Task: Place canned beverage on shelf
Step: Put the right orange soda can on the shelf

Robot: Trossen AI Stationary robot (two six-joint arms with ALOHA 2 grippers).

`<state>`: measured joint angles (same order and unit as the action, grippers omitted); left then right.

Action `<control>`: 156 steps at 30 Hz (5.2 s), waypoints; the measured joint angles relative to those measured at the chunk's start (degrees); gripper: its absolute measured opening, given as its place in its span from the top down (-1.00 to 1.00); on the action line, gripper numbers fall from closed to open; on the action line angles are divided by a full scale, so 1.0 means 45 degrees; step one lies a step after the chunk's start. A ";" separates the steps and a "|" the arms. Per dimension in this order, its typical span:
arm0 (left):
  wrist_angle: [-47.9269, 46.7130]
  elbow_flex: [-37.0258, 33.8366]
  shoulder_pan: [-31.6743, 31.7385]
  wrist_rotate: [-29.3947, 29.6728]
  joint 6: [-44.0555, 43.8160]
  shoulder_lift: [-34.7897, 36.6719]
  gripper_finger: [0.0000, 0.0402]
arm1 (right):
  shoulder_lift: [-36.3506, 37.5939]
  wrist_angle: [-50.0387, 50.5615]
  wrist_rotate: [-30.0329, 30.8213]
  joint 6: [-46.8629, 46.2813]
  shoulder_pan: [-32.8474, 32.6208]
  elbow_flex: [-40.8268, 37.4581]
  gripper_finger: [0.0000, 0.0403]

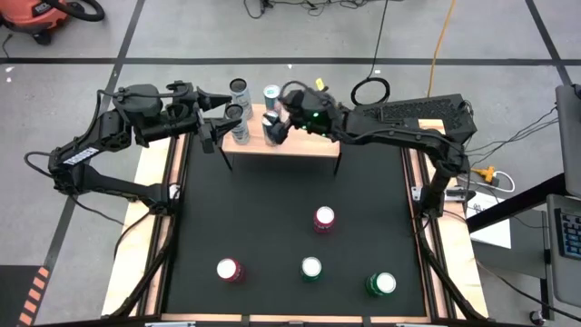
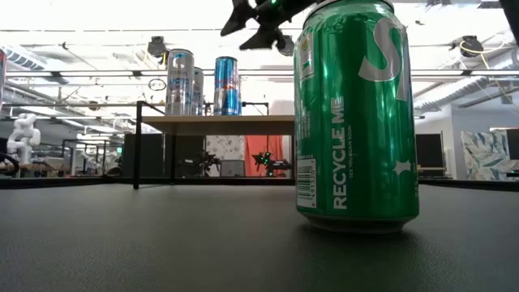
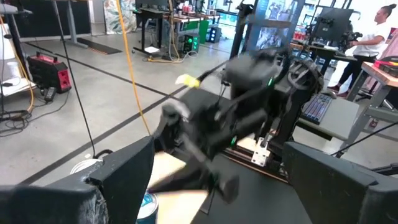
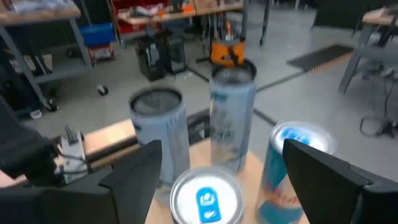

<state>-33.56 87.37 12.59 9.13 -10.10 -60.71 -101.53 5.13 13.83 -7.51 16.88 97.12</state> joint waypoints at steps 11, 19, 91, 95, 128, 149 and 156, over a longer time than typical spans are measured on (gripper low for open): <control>0.0005 -0.0003 -0.0130 -0.0411 -0.0008 0.0000 -0.78 | 0.3474 0.2548 -0.0774 -0.0354 -0.0136 0.0000 -0.56; 0.0026 -0.0003 -0.1125 -0.0359 -0.0008 -0.0138 -0.78 | 0.5939 0.6478 -0.0803 -0.0743 -0.0914 0.0000 -0.56; -0.2467 0.0000 -1.0223 0.3072 -0.6792 -0.5983 -0.78 | 0.6203 1.5876 -0.0195 -0.7416 -0.8833 -0.0005 -0.55; -0.1504 0.0000 -0.9371 0.2661 -0.6060 -0.6439 -0.78 | 0.6270 1.5907 0.0360 -0.6378 -0.9040 -0.0005 -0.55; 0.1367 0.0005 -0.5840 0.1353 -0.4623 -0.7014 -0.78 | 0.6600 1.5046 0.2262 -0.5188 -0.8483 -0.0019 -0.55; 0.1350 0.0000 -0.6005 0.1033 -0.4671 -0.7014 -0.78 | 0.9309 0.7299 0.1503 -0.5103 -0.8712 -0.8452 -0.56; 0.1356 0.0000 -0.6005 0.1423 -0.4666 -0.7014 -0.78 | 0.9195 0.4926 0.0615 -0.5131 -0.8687 -0.9616 -0.56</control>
<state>-27.46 87.37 -14.44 15.53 -31.09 -92.27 -60.16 27.30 16.60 -30.60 -22.22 53.85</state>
